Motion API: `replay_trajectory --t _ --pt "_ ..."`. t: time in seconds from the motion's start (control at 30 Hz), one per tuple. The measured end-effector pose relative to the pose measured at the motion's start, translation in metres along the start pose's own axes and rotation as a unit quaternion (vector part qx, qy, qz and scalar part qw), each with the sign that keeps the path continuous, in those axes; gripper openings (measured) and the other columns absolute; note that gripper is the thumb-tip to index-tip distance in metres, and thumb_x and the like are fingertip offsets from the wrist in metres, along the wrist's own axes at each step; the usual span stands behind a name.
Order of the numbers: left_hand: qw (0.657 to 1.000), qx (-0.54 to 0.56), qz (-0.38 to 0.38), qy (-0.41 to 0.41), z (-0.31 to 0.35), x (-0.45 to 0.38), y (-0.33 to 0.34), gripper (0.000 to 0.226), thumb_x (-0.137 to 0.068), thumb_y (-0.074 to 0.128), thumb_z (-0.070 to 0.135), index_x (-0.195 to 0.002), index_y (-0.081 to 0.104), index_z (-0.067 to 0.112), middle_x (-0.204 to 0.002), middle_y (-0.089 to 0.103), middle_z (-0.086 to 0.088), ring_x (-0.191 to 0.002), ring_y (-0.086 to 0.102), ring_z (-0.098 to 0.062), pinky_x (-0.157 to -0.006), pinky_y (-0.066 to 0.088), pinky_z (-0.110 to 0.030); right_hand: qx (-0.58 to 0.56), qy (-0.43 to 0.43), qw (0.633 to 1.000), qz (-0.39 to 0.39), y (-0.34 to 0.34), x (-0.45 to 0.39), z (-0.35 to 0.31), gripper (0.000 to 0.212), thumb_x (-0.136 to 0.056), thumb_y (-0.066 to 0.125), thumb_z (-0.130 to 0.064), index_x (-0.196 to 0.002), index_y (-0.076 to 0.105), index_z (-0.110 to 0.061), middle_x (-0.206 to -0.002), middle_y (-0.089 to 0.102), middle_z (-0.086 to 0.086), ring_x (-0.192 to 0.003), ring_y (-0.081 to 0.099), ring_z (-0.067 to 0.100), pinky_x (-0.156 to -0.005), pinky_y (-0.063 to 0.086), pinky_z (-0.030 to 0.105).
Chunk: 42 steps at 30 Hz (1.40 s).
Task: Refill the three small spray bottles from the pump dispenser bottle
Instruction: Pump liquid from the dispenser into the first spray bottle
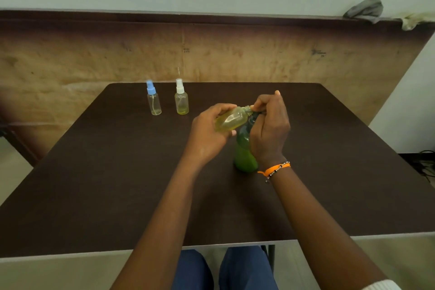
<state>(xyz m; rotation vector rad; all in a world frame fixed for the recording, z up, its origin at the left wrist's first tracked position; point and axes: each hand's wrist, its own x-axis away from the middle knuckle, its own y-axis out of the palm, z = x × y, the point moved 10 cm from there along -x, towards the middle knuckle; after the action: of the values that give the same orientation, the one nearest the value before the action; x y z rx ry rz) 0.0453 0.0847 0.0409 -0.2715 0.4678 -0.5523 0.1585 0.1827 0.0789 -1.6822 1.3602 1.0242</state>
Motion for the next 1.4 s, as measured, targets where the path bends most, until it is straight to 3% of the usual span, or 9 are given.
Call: replay_trajectory --t 0.2,0.43,0.57,0.83,1.0,1.2,1.4 --pt "1.000 0.013 0.001 -0.002 -0.003 0.001 0.000 0.052 -0.069 0.074 -0.004 -0.115 0.063 0.018 -0.111 0.066 0.006 -0.104 0.060 -0.006 -0.092 0.048 -0.024 0.018 0.005 1.000 0.007 0.000 0.000 -0.002 0.029 -0.071 0.028 0.008 -0.075 0.056 0.002 -0.068 0.053 0.009 -0.058 0.047 0.025 -0.102 0.042 0.051" --pt "1.000 0.008 0.003 -0.008 -0.003 0.003 0.002 0.051 -0.070 0.073 -0.004 -0.115 0.063 0.018 -0.111 0.065 0.007 -0.105 0.058 -0.005 -0.088 0.045 -0.015 0.035 -0.014 0.999 0.024 0.001 0.005 0.000 0.027 -0.069 0.029 0.010 -0.073 0.055 0.003 -0.067 0.053 0.010 -0.058 0.044 0.023 -0.103 0.042 0.042" --pt "1.000 0.020 0.003 -0.018 -0.002 0.005 0.003 0.051 -0.071 0.072 -0.003 -0.116 0.063 0.020 -0.111 0.066 0.006 -0.105 0.059 -0.007 -0.091 0.048 -0.023 0.033 -0.007 0.999 0.010 0.001 -0.007 0.005 0.028 -0.069 0.028 0.005 -0.072 0.056 -0.001 -0.064 0.053 0.006 -0.057 0.045 0.022 -0.107 0.037 0.036" --pt "1.000 0.015 0.006 -0.016 -0.002 0.006 0.005 0.051 -0.071 0.072 -0.003 -0.116 0.063 0.020 -0.112 0.066 0.006 -0.105 0.059 -0.006 -0.090 0.048 -0.021 0.043 -0.032 0.998 0.019 -0.001 0.000 0.005 0.031 -0.075 0.029 0.004 -0.070 0.059 0.002 -0.062 0.055 0.009 -0.052 0.046 0.023 -0.102 0.041 0.036" --pt "1.000 0.005 0.007 -0.015 -0.001 0.007 0.004 0.050 -0.072 0.072 -0.002 -0.116 0.062 0.020 -0.112 0.066 0.006 -0.103 0.059 -0.005 -0.085 0.046 -0.013 0.037 -0.026 0.999 0.009 -0.001 -0.002 0.001 0.031 -0.074 0.028 0.003 -0.071 0.059 0.002 -0.063 0.056 0.008 -0.053 0.048 0.024 -0.101 0.043 0.038" --pt "1.000 0.017 0.014 -0.021 0.001 0.007 0.002 0.051 -0.072 0.072 -0.002 -0.115 0.063 0.023 -0.109 0.066 0.007 -0.103 0.060 -0.006 -0.087 0.048 -0.021 0.027 0.003 0.999 -0.021 -0.001 -0.008 0.007 0.034 -0.074 0.027 0.002 -0.078 0.061 -0.001 -0.067 0.059 0.006 -0.061 0.055 0.023 -0.111 0.031 0.029" --pt "0.999 0.016 0.017 -0.027 0.002 0.009 0.001 0.050 -0.072 0.071 -0.003 -0.114 0.063 0.023 -0.109 0.066 0.008 -0.102 0.060 -0.005 -0.089 0.049 -0.023 0.003 -0.012 1.000 -0.017 -0.001 0.000 0.000 0.036 -0.077 0.027 0.001 -0.079 0.063 0.005 -0.071 0.062 0.011 -0.064 0.057 0.022 -0.106 0.038 0.032"
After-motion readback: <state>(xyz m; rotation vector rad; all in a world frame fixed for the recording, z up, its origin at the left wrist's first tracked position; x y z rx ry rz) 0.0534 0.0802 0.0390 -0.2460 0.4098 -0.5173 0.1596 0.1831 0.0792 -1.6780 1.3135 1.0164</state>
